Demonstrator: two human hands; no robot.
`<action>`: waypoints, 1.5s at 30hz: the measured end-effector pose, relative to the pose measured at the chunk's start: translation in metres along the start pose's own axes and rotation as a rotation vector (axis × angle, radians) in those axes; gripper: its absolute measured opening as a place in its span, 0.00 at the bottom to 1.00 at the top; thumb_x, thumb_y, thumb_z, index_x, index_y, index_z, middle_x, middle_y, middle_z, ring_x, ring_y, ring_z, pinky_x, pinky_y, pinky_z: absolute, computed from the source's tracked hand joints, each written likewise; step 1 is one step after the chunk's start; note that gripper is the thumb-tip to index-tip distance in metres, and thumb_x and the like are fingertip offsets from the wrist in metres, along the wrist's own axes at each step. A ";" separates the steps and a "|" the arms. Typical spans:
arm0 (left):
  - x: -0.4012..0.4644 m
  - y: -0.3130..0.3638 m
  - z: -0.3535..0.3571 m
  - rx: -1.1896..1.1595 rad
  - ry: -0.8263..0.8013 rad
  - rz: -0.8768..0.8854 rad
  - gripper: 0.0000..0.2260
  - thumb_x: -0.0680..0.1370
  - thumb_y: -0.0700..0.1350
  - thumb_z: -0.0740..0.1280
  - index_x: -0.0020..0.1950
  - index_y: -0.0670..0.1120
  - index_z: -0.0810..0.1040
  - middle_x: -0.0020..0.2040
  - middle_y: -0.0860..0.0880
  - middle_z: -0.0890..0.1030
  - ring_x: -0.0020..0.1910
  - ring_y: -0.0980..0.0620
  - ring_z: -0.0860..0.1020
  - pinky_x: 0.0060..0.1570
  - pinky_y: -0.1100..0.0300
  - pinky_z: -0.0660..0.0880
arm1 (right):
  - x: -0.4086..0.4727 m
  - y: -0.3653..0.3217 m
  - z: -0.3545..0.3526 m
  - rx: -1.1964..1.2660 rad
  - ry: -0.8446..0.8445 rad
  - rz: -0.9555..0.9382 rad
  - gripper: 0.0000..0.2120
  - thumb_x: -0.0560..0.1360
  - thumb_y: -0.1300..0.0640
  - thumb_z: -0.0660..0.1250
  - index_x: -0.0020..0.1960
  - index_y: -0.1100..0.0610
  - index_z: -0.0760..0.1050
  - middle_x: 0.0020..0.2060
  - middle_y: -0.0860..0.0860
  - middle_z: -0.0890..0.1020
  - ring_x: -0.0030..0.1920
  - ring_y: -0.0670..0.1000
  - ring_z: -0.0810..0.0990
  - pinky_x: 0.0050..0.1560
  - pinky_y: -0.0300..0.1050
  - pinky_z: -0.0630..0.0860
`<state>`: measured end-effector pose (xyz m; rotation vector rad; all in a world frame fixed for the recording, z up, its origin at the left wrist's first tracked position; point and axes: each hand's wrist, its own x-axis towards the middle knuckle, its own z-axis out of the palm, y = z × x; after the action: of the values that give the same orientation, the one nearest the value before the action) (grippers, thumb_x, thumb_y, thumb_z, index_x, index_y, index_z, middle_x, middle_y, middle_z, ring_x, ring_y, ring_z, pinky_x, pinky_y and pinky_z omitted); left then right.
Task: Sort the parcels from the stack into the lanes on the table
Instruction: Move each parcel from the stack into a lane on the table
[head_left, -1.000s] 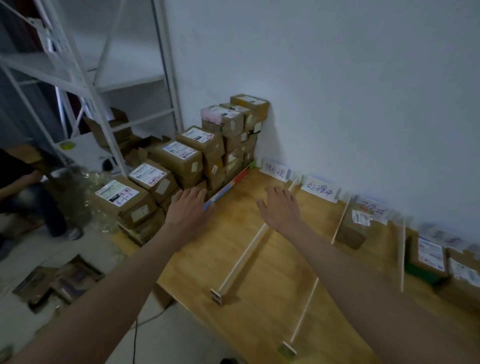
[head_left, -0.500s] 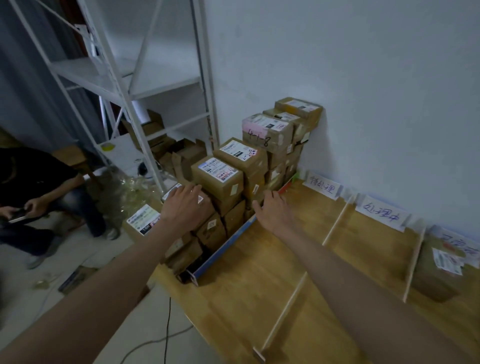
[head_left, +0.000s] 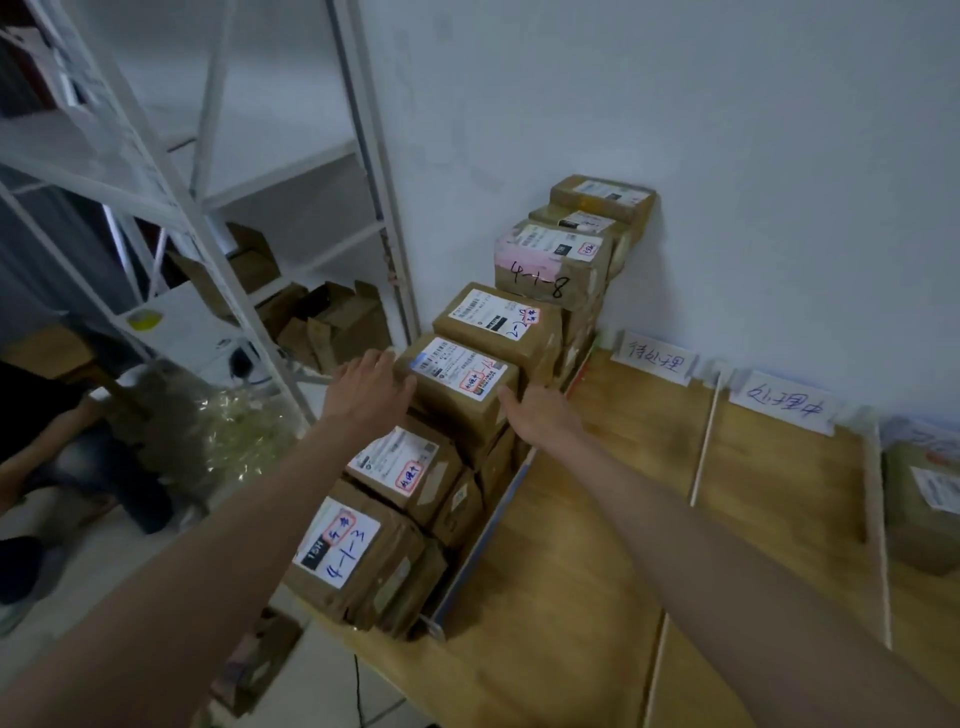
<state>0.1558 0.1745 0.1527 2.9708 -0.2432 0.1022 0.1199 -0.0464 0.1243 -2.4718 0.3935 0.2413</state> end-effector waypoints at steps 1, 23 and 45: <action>0.012 -0.005 0.001 -0.022 -0.006 0.008 0.25 0.83 0.58 0.54 0.75 0.45 0.65 0.73 0.44 0.69 0.70 0.43 0.69 0.68 0.45 0.65 | 0.005 -0.006 0.002 0.047 -0.016 0.037 0.33 0.79 0.33 0.49 0.53 0.60 0.77 0.55 0.56 0.80 0.55 0.56 0.78 0.60 0.54 0.76; 0.066 -0.035 0.016 -0.747 -0.273 -0.027 0.27 0.78 0.60 0.66 0.69 0.44 0.70 0.64 0.43 0.77 0.60 0.44 0.77 0.57 0.48 0.76 | -0.011 -0.044 0.010 0.787 -0.039 0.205 0.25 0.77 0.47 0.70 0.70 0.55 0.71 0.63 0.55 0.80 0.58 0.54 0.82 0.51 0.46 0.83; 0.033 0.078 -0.039 -0.418 -0.548 0.468 0.37 0.75 0.67 0.64 0.76 0.44 0.67 0.74 0.45 0.70 0.70 0.43 0.70 0.64 0.53 0.69 | -0.129 0.035 -0.081 0.694 -0.200 0.307 0.12 0.78 0.54 0.70 0.58 0.61 0.79 0.53 0.52 0.86 0.55 0.49 0.83 0.58 0.41 0.79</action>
<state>0.1729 0.0999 0.2060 2.4087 -0.8960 -0.6324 -0.0069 -0.0930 0.2033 -1.6878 0.6441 0.3963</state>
